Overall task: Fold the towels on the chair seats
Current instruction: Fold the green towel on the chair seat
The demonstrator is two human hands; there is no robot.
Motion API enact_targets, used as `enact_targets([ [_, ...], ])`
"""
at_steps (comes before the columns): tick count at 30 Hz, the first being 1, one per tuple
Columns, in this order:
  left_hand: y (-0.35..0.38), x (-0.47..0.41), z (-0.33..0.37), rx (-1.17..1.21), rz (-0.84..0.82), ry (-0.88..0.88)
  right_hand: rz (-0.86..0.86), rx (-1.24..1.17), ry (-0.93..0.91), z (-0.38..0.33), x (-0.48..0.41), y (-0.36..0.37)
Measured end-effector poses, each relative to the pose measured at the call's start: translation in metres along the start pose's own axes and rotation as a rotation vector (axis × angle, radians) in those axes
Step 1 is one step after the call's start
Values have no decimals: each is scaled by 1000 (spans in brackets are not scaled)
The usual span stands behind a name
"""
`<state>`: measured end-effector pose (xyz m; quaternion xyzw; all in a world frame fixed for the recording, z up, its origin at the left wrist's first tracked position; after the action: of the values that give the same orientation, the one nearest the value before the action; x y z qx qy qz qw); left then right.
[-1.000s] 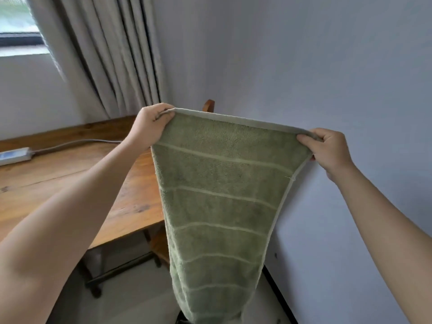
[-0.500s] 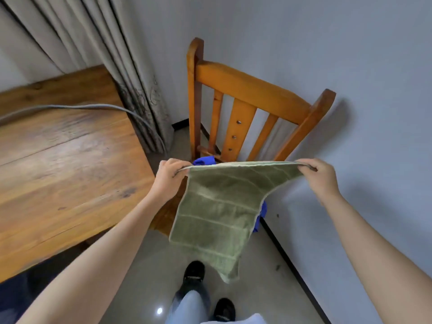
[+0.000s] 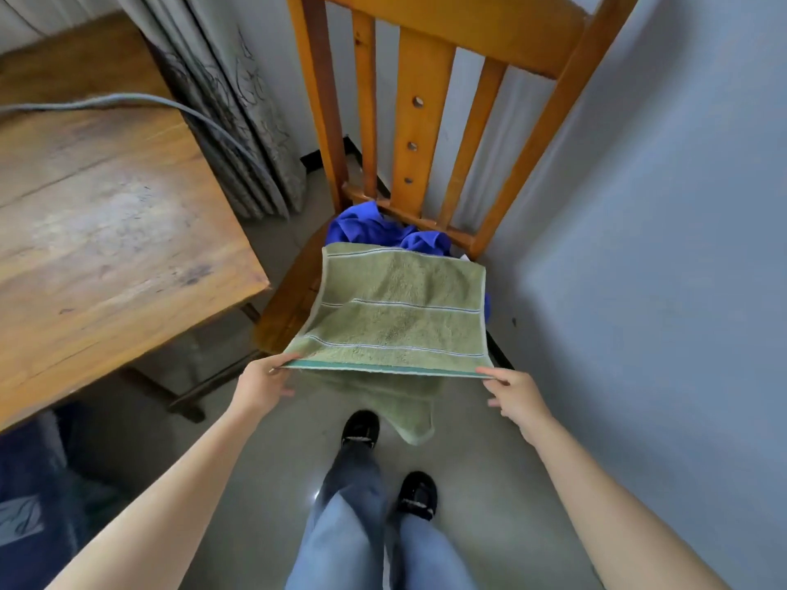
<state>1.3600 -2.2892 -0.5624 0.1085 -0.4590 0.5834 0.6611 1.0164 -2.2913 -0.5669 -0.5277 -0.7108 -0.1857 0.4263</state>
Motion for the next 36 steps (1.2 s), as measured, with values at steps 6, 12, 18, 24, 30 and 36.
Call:
enact_targets([
  [6,22,-9,-41,107,-4,-24,-35,-54,-53,40,-17,10],
  [12,45,-38,-82,242,-45,-227,-88,-277,128,91,-44,39],
  [18,37,-57,-90,430,85,-71,249,-760,-66,104,-68,69],
  [24,26,-68,-137,610,-11,-167,53,-599,167,129,-72,85],
  [30,62,-133,-169,633,-119,-346,-17,-375,213,163,-132,104],
  [36,72,-176,-174,772,-136,-332,-57,-701,211,180,-167,108],
])
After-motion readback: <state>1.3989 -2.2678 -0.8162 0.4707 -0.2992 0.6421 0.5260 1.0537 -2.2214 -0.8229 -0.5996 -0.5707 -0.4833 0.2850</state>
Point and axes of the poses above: each hand's wrist, its own x-axis away from the middle knuckle, its own y-axis out of the palm, z = x × y, the point moved 1 cm from there along -x, towards the middle knuckle, and after that the axes turned 14 degrees about -z, right-handed, at the moved point
